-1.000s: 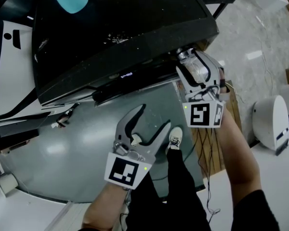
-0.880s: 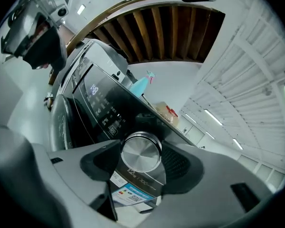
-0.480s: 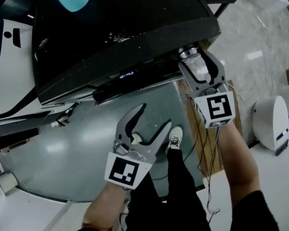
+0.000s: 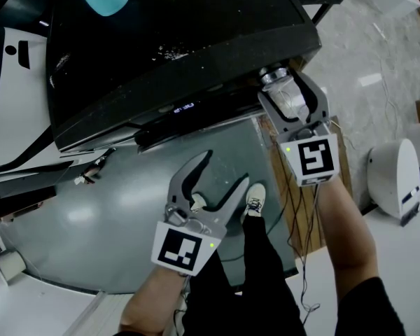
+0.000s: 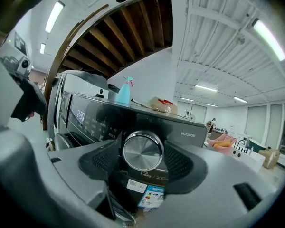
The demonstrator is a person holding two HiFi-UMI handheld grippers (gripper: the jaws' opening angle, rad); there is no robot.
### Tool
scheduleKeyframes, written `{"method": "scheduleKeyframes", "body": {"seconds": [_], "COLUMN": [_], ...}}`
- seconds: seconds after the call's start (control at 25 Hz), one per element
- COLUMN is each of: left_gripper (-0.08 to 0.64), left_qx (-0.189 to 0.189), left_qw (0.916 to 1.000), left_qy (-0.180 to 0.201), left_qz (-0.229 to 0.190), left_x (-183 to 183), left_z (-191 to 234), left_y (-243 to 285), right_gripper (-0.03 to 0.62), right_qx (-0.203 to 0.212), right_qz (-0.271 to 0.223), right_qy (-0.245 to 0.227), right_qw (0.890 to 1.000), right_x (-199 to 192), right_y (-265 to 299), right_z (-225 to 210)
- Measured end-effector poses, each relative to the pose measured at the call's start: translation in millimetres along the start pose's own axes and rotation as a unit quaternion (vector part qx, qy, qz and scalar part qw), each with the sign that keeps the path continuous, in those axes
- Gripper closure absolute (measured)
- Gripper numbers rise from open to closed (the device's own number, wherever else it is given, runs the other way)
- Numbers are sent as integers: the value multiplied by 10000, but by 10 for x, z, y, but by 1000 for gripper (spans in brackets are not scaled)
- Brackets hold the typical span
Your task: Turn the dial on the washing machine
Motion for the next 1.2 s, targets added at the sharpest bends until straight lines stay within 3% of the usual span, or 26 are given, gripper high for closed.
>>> {"method": "scheduleKeyframes", "body": {"seconds": [0.24,0.48,0.64,0.8,0.92,1.04,1.2], "left_gripper": [284,284,284,284,284,284,284], "left_qx": [1,4,-3,-9,-1,2,2], "left_qw": [10000,10000,10000,10000,10000,10000,10000], "left_qy": [-21,-28,5,-12,-26,-8,13], "left_qz": [3,3,-6,-11,6,8,7], "left_x": [0,-1,0,-8,-15,-7,2], "left_z": [-5,9,17,17,18,19,18], "left_y": [-1,-11,-13,-8,-12,-20,-32], "right_gripper": [290,296,313,324,325,325,322], "right_qx": [-106,-288,-306,-340,-224,-42,-35], "right_qz": [74,-54,-23,-63,1,29,-14], "right_qy": [-740,-2075,-2268,-1879,-907,16,324], "right_qw": [9972,9778,9734,9816,9956,10000,9995], "right_x": [20,11,11,6,4,0,-4], "right_y": [-7,25,44,39,26,11,12], "right_z": [53,132,144,138,87,4,-22]}}
Point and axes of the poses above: the fingertips, and each gripper's own axes: y forward along the fingers, z to its left, x out of its top, the point moved 10 cm from there along -y, backward along the fingers, and after that the axes turned 8 degrees about -y, right-handed, at the moved point
